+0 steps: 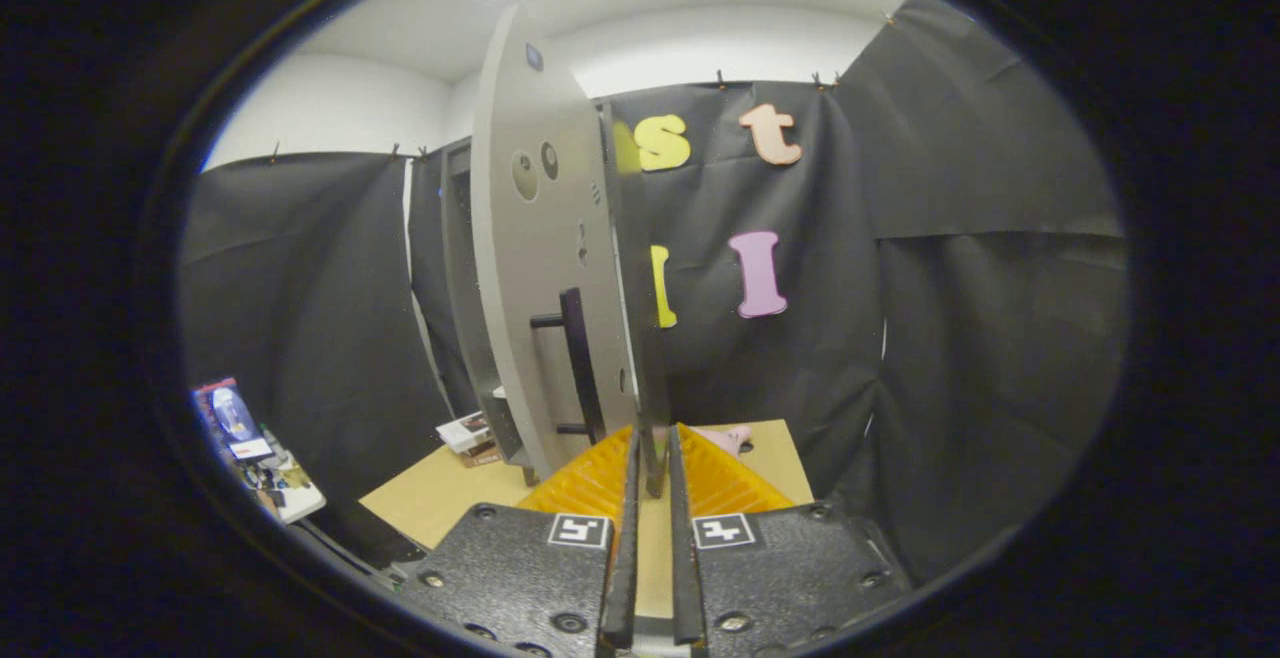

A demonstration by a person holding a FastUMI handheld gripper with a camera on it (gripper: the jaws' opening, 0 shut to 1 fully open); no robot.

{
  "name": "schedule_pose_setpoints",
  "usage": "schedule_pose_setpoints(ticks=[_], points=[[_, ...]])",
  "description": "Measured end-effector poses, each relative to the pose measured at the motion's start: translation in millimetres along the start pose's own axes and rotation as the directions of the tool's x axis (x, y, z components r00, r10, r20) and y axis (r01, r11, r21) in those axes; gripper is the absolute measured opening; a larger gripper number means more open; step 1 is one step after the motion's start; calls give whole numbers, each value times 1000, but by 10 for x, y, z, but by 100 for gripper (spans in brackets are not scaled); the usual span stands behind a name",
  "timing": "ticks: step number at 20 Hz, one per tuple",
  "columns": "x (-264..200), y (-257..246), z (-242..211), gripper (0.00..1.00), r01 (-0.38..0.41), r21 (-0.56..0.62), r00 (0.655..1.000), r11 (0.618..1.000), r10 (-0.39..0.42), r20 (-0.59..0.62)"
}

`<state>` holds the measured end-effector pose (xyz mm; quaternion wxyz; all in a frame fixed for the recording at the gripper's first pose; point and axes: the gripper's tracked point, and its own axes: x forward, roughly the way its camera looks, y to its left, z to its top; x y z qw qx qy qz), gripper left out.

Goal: Open the shoe cabinet door, grab the shoes and put them into the shoe cabinet, then close the shoe cabinet door.

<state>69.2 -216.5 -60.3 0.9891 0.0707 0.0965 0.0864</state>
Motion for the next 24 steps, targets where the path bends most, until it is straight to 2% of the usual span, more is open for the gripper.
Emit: schedule_pose_setpoints(ticks=[2,3,5,7,11,15,20,24], points=[[-90,-13,-101,33,-3,13,1000,1000,3,9],[-92,-10,-201,48,-4,12,1000,1000,4,13],[-107,9,-363,62,4,5,1000,1000,-4,-11],[-99,169,-562,72,-4,0,999,1000,4,-31],[47,700,-912,80,-3,-87,999,996,-1,-53],[479,1396,-1428,80,-24,-163,994,986,6,-110],[1249,2010,-2380,81,-54,-147,970,988,18,-241],[1947,2223,-3276,81,-55,-152,939,987,0,-345]])
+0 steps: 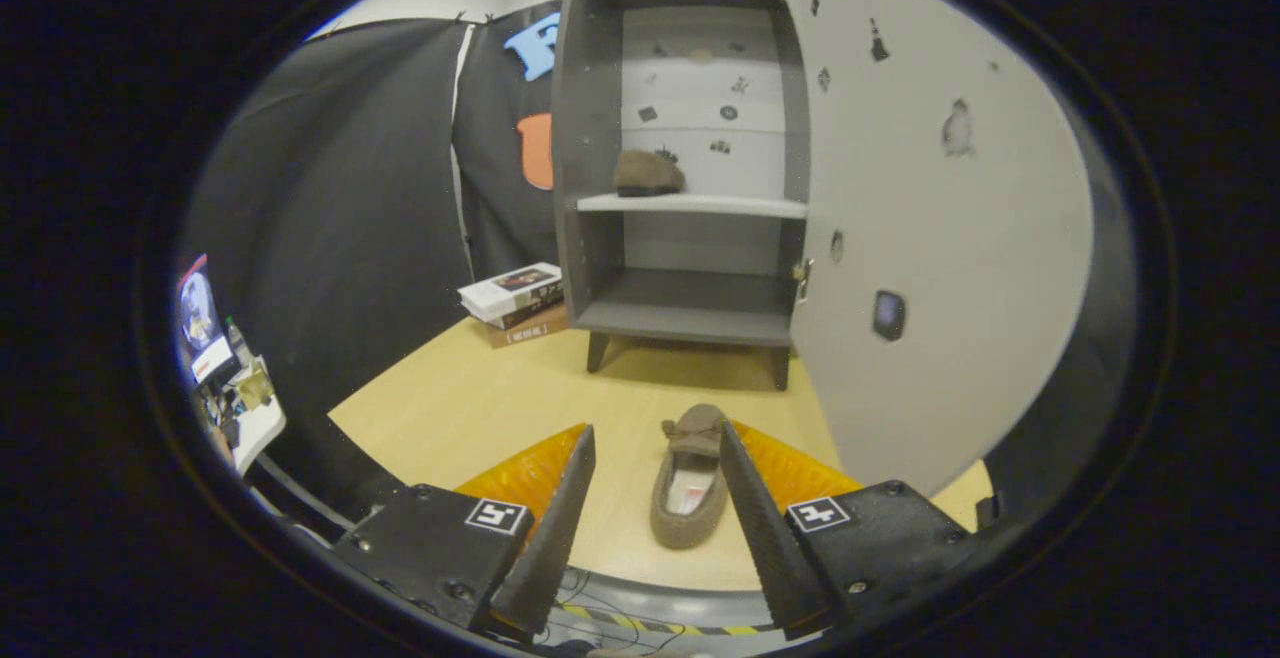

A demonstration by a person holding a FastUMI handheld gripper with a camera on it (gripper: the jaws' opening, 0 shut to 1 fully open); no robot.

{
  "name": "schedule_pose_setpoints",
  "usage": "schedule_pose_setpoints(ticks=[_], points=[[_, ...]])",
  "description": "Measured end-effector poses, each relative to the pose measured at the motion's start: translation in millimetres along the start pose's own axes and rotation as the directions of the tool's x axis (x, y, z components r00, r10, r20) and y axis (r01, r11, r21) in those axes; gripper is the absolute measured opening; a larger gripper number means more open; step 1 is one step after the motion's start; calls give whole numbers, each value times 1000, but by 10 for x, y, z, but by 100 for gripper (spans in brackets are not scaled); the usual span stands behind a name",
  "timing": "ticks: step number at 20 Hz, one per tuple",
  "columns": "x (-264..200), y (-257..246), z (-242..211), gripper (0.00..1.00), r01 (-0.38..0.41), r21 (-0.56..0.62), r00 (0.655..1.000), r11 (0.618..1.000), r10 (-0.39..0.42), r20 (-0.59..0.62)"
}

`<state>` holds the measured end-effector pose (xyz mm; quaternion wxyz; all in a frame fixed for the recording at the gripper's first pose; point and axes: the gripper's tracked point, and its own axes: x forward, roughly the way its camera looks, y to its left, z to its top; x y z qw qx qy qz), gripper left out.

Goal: Open the shoe cabinet door, grab the shoes and put them into the shoe cabinet, then close the shoe cabinet door.

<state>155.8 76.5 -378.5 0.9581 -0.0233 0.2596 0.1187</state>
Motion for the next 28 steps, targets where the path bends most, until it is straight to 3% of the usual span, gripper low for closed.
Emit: schedule_pose_setpoints(ticks=[7,14,20,23,25,28], points=[[1279,-21,-714,81,87,22,978,996,-82,-192],[1895,-213,-708,81,164,156,957,974,-119,-264],[2100,-251,-763,79,172,126,950,977,-130,-284],[2076,-397,-778,53,218,103,939,971,-179,-293],[2058,-354,-777,19,200,146,937,969,-146,-316],[1951,-230,-673,7,167,126,941,978,-120,-315]])
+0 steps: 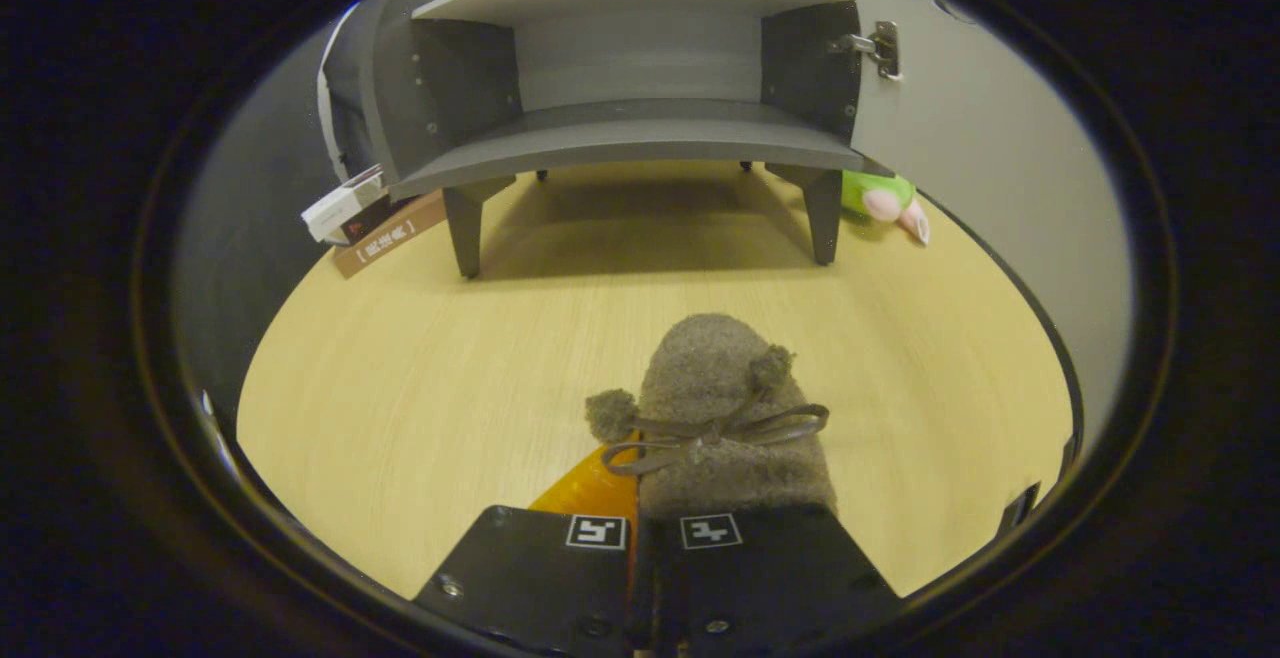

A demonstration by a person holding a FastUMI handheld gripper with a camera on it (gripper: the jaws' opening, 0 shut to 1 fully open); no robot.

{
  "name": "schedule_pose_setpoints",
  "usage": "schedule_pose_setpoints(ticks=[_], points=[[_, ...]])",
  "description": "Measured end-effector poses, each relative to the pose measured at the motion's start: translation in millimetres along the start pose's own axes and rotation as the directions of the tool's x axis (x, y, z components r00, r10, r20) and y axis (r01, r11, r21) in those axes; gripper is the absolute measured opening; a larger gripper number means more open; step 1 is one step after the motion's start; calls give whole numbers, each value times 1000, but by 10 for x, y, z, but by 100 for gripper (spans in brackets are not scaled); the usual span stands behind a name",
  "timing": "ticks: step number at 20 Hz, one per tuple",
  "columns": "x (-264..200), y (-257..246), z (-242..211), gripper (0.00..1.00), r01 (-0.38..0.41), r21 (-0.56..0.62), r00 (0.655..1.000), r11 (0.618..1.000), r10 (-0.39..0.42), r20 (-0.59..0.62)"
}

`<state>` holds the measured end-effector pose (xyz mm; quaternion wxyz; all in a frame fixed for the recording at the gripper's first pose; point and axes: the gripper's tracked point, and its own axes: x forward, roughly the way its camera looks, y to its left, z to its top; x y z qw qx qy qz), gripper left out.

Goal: Open the shoe cabinet door, grab the shoes and put them into the shoe cabinet, then close the shoe cabinet door.

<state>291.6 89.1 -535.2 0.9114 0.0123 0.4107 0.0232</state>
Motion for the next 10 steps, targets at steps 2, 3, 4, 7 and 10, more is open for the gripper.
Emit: schedule_pose_setpoints(ticks=[2,3,4,7,10], points=[[-152,55,87,6,-11,-23,1000,1000,11,10],[-235,98,140,6,-10,-31,1000,999,11,20],[-346,125,221,6,-13,-33,999,999,14,33],[-733,201,511,5,-14,-33,996,999,17,91],[-1126,266,926,5,-25,-44,986,999,31,162]])
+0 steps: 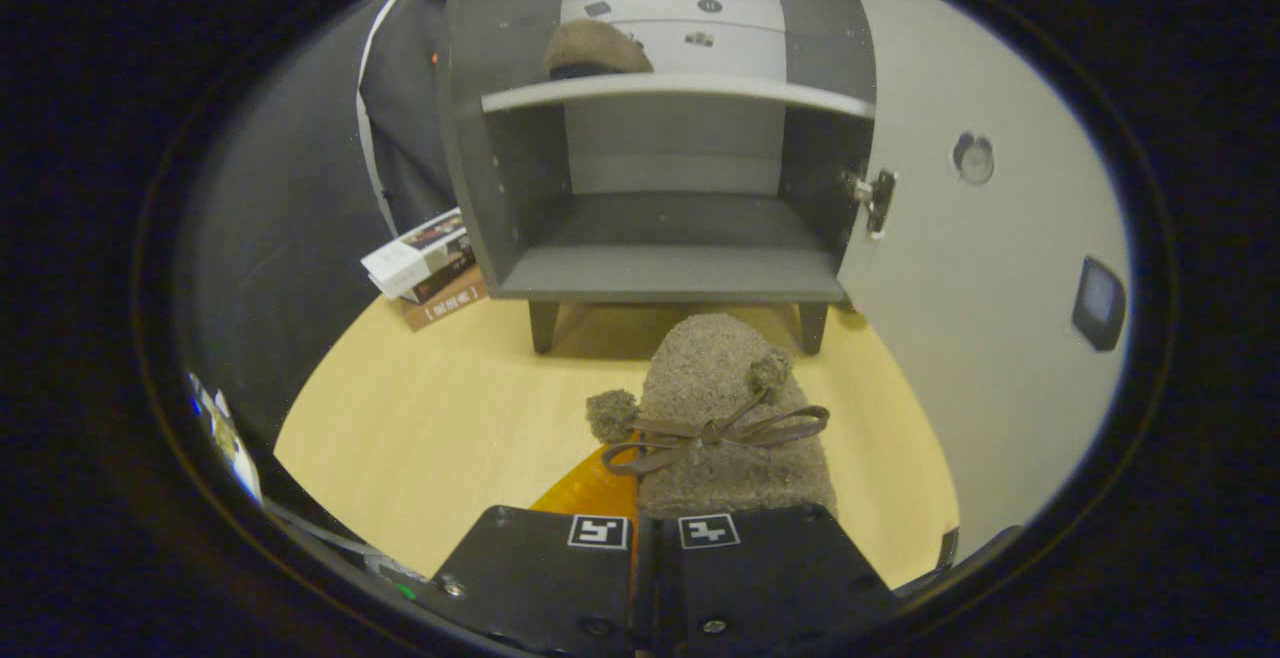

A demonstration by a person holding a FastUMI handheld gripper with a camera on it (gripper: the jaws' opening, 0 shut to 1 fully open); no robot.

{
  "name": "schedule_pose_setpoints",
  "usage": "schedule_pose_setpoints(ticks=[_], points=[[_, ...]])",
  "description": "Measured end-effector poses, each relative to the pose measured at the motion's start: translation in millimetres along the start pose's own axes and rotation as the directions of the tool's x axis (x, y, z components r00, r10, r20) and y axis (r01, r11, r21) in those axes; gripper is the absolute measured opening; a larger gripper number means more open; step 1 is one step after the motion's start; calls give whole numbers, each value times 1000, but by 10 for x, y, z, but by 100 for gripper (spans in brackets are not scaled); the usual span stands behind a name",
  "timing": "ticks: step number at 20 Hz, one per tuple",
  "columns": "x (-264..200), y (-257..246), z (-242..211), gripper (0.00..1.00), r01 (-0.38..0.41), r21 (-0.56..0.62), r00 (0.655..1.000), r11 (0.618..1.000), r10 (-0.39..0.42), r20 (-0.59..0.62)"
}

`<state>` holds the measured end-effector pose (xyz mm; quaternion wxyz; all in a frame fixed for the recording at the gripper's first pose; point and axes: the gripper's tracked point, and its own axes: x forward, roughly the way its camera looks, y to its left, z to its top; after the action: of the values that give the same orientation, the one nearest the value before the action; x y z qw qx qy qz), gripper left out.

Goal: Open the shoe cabinet door, grab the shoes and put them into the shoe cabinet, then close the shoe cabinet door.

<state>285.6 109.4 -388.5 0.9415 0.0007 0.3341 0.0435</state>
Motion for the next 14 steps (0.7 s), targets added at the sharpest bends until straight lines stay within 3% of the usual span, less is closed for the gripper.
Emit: schedule_pose_setpoints(ticks=[8,14], points=[[-574,22,1427,5,-17,-14,976,1000,20,218],[-608,-11,2411,5,-6,-39,937,999,19,349]])
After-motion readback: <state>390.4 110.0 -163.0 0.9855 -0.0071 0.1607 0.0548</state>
